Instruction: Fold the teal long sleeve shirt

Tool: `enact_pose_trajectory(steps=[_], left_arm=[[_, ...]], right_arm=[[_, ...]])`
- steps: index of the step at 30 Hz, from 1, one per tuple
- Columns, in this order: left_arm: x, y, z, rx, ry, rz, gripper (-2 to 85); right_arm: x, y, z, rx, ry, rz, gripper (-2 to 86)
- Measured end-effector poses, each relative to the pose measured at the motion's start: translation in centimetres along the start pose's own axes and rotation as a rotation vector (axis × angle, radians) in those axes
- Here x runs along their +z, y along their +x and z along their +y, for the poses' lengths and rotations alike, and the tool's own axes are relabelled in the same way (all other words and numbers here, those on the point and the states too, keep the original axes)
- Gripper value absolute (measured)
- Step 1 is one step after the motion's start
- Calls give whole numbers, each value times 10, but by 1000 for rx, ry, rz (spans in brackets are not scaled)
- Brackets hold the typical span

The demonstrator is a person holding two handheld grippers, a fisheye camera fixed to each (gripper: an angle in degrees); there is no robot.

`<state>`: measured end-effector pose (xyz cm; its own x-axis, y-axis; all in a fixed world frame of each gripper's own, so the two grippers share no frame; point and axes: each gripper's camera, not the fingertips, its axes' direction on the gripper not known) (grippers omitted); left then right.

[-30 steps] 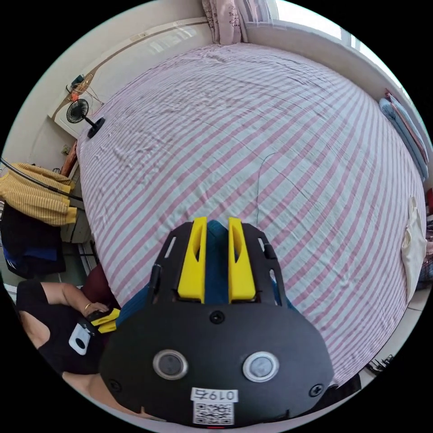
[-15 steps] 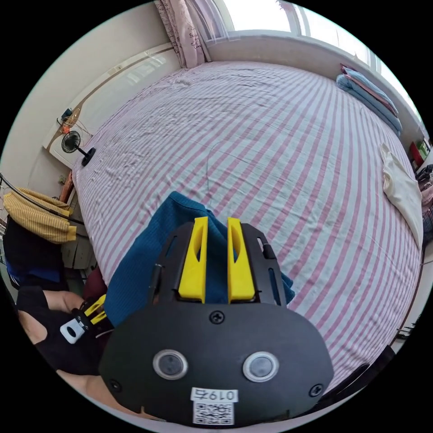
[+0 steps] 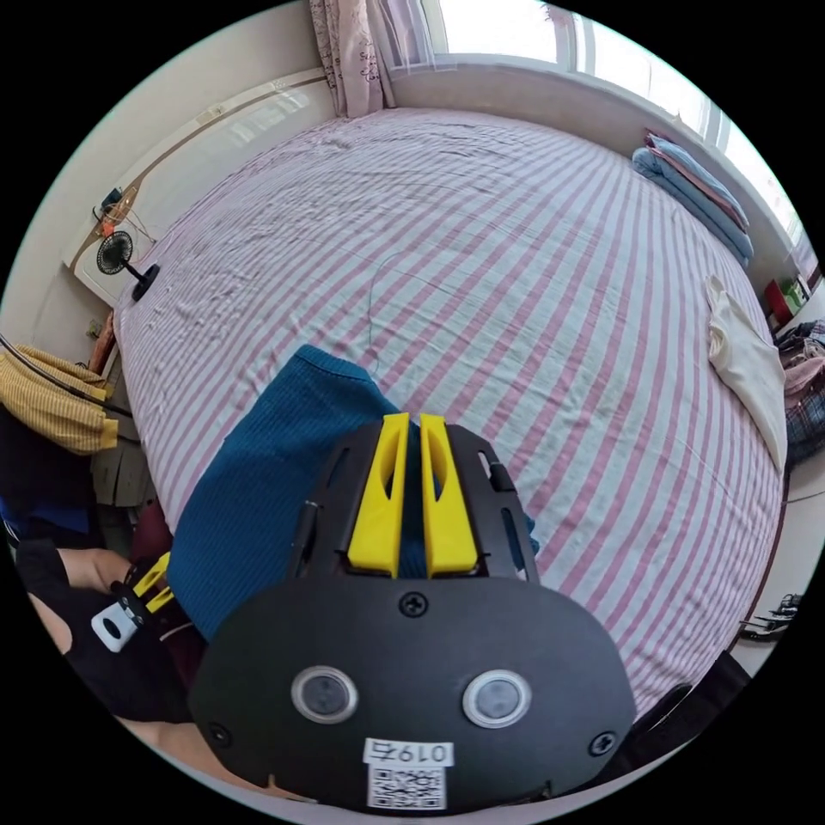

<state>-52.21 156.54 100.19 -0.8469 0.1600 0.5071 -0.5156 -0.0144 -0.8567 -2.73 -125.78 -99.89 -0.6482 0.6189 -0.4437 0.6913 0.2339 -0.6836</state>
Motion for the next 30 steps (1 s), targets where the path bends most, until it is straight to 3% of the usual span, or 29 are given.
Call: enact_pose_trajectory(steps=[4,14,30], left_arm=[[0,-1,0,-3,0,2,7],[0,-1,1,-7,2,-3,7],[-2,1,2,-7,6,-14,8]], right_arm=[[-24,27,34,71,82,-23,43],[-6,87,120,202,39,-156,71],[26,164,213,351,191,-506,79]])
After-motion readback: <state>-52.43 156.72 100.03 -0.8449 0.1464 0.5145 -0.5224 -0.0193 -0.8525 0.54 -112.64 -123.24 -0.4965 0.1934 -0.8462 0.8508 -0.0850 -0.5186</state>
